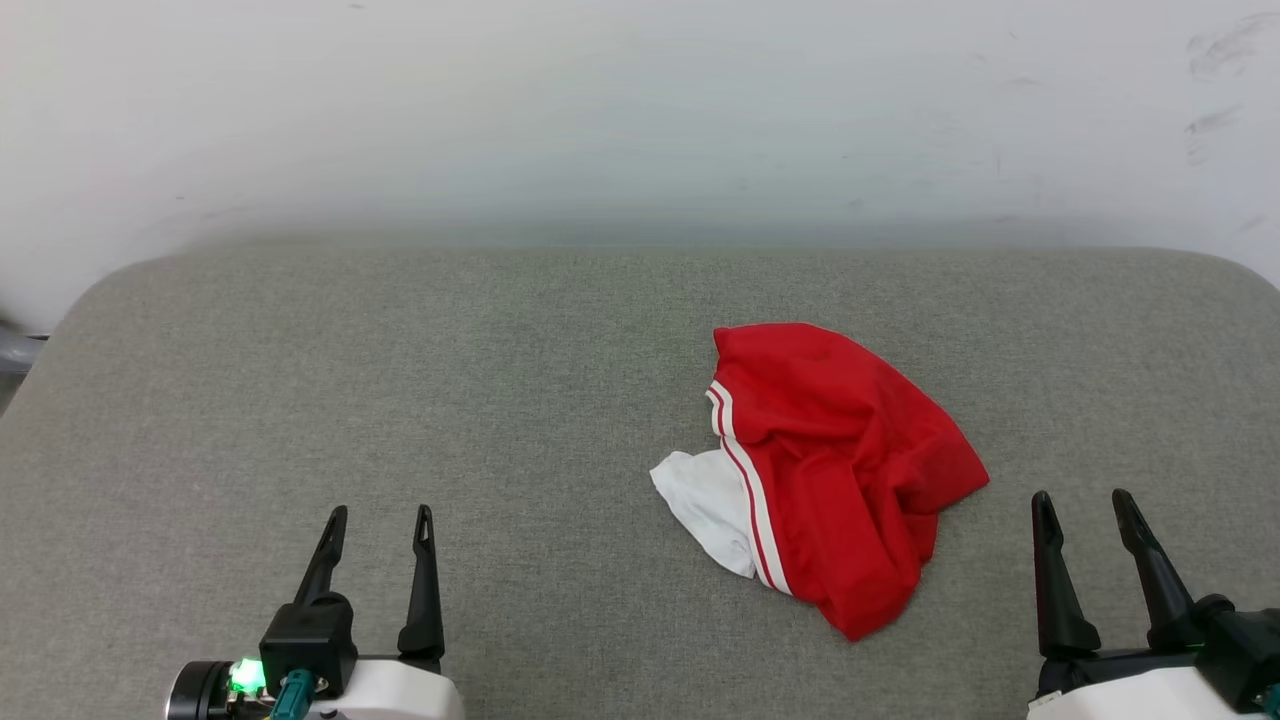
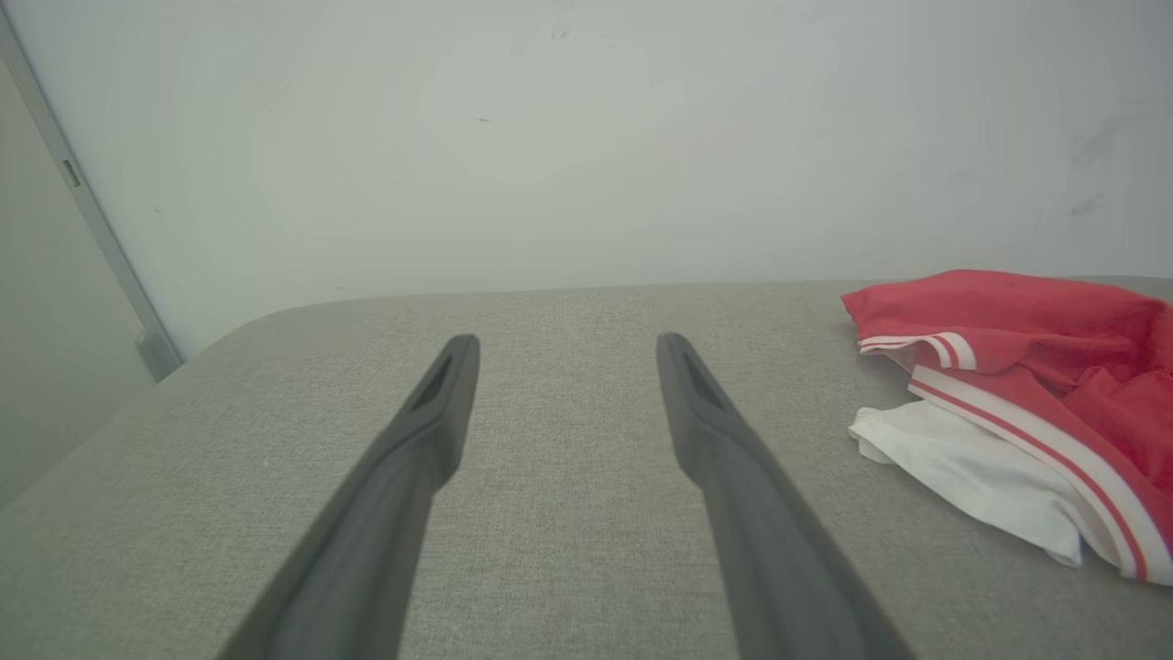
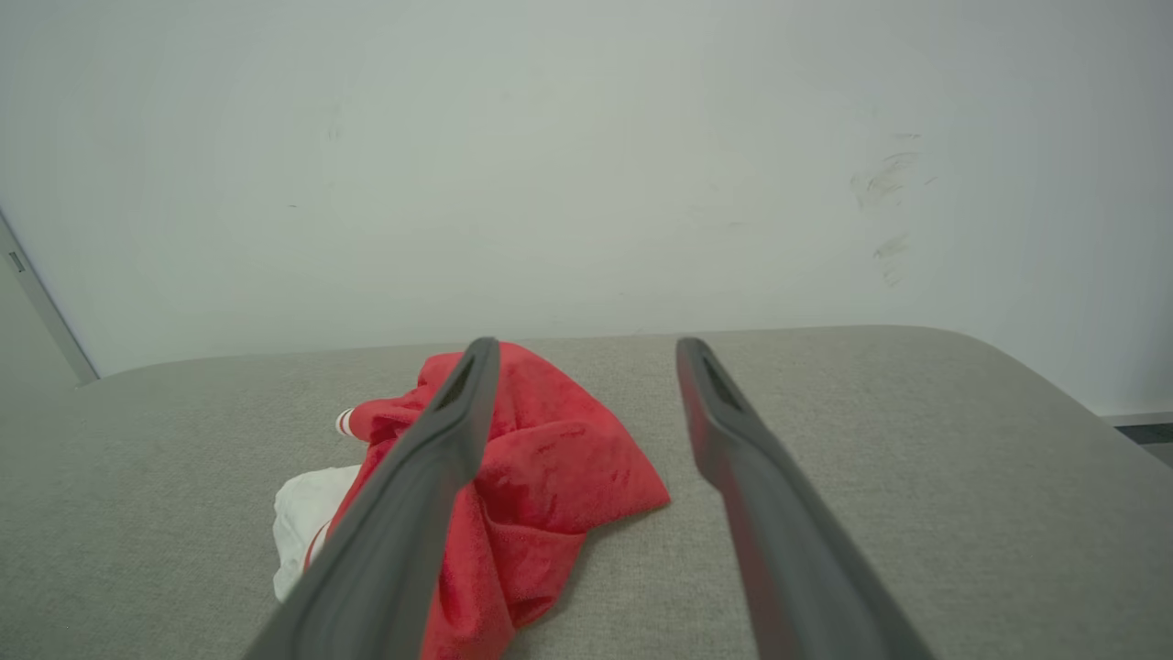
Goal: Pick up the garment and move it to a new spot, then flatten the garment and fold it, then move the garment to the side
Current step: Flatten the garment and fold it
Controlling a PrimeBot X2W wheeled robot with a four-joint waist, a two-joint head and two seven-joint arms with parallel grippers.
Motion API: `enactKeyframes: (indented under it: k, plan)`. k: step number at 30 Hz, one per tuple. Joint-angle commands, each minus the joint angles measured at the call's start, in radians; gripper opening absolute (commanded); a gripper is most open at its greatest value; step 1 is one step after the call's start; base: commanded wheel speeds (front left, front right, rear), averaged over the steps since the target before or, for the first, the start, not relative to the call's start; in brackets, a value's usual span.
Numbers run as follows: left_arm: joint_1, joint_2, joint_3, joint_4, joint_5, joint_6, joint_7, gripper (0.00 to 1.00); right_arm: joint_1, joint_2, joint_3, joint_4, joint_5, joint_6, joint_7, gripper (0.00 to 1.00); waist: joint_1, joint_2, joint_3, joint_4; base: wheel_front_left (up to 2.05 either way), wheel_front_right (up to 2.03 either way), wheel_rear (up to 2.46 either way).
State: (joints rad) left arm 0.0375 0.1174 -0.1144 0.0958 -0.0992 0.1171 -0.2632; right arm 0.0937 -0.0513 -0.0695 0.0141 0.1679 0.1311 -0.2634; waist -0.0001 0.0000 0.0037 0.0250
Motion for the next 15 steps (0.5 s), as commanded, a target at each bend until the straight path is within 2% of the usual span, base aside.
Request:
enactKeyframes:
  k: [1, 9, 15]
  plan:
    - [0.013, -0.003, 0.01, 0.003, 0.008, -0.005, -0.002, 1.0, 0.009, 0.002, 0.002, 0.003, 0.005, -0.001, -0.002, 1.0, 0.0001, 0.0, 0.0, 0.0, 0.0, 0.0, 0.0]
    - [-0.015, -0.013, 0.03, 0.015, 0.029, -0.041, -0.002, 1.0, -0.001, 0.002, 0.006, 0.004, -0.003, -0.001, -0.002, 1.0, 0.0001, 0.0, 0.003, -0.002, 0.0, 0.0, 0.0]
    - [-0.128, 0.018, 0.018, 0.051, 0.031, -0.119, -0.002, 1.0, -0.017, 0.002, 0.01, -0.004, -0.009, -0.001, -0.002, 1.0, 0.0001, 0.0, 0.019, -0.004, 0.0, 0.0, 0.0]
